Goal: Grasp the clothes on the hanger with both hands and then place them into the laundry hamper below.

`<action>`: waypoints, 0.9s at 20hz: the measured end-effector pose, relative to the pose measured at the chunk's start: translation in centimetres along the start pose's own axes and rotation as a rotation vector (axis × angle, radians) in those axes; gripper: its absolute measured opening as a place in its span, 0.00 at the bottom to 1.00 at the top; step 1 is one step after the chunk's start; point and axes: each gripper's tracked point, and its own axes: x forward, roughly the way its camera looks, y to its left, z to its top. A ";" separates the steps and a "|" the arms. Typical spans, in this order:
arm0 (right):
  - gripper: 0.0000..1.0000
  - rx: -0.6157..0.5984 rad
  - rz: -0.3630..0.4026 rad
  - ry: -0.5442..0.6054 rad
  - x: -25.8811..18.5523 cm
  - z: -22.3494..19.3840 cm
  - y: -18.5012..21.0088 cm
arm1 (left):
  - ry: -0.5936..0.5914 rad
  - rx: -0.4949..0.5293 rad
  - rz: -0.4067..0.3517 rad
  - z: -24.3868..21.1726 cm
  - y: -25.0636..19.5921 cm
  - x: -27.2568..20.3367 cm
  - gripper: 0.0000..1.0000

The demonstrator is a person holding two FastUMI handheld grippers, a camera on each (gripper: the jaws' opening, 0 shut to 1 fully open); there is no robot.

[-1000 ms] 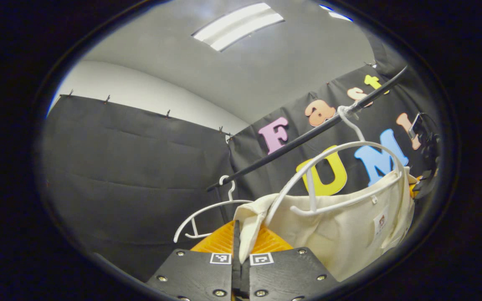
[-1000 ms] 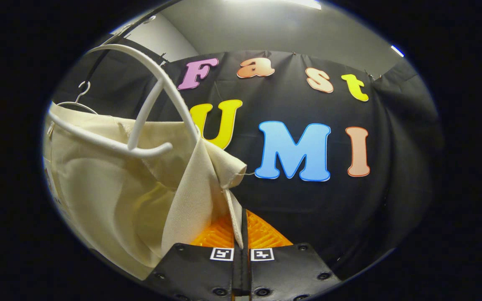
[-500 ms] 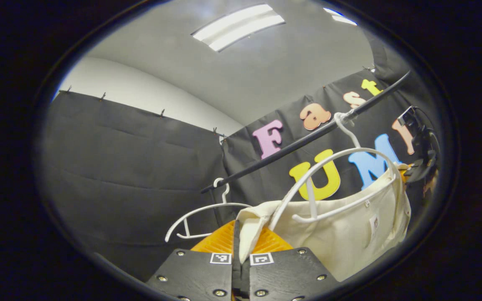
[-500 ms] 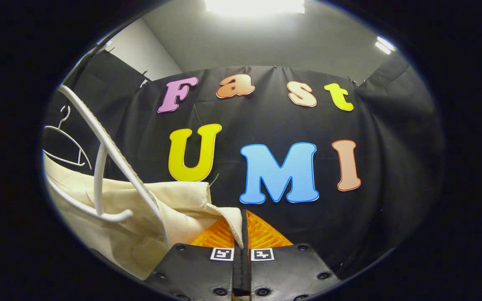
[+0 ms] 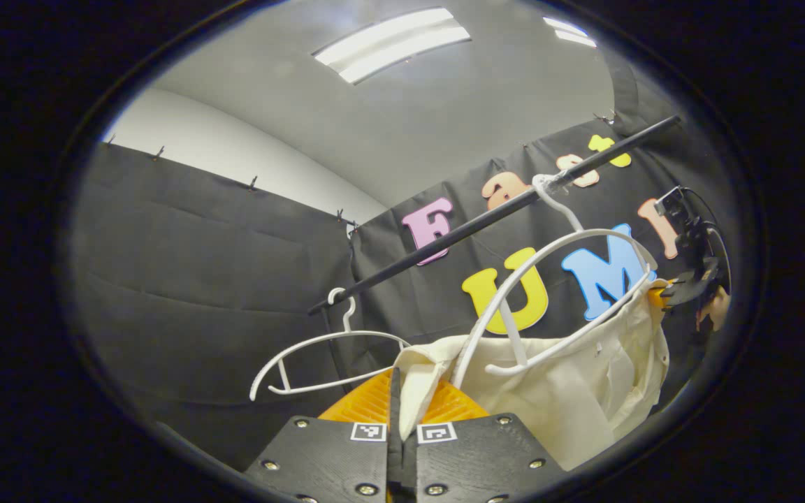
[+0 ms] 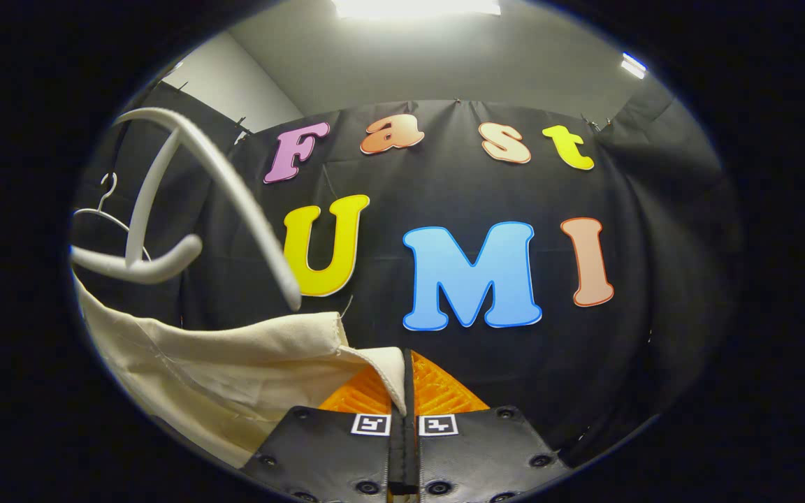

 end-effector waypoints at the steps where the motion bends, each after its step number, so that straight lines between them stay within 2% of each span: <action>1: 0.00 0.000 0.007 0.005 -0.5 -0.5 0.4 | 0.003 0.004 0.009 -0.4 0.0 0.1 0.01; 9: 0.00 -0.020 0.076 0.054 -5.9 -2.8 4.3 | 0.084 -0.036 0.052 -3.9 2.2 -3.0 0.01; 13: 0.01 -0.009 0.123 0.046 -10.4 -2.0 6.9 | 0.096 -0.036 0.026 -4.0 2.0 -4.9 0.00; 18: 0.01 0.016 0.210 0.024 -16.6 1.0 11.2 | 0.078 -0.079 -0.029 -1.8 1.7 -8.3 0.00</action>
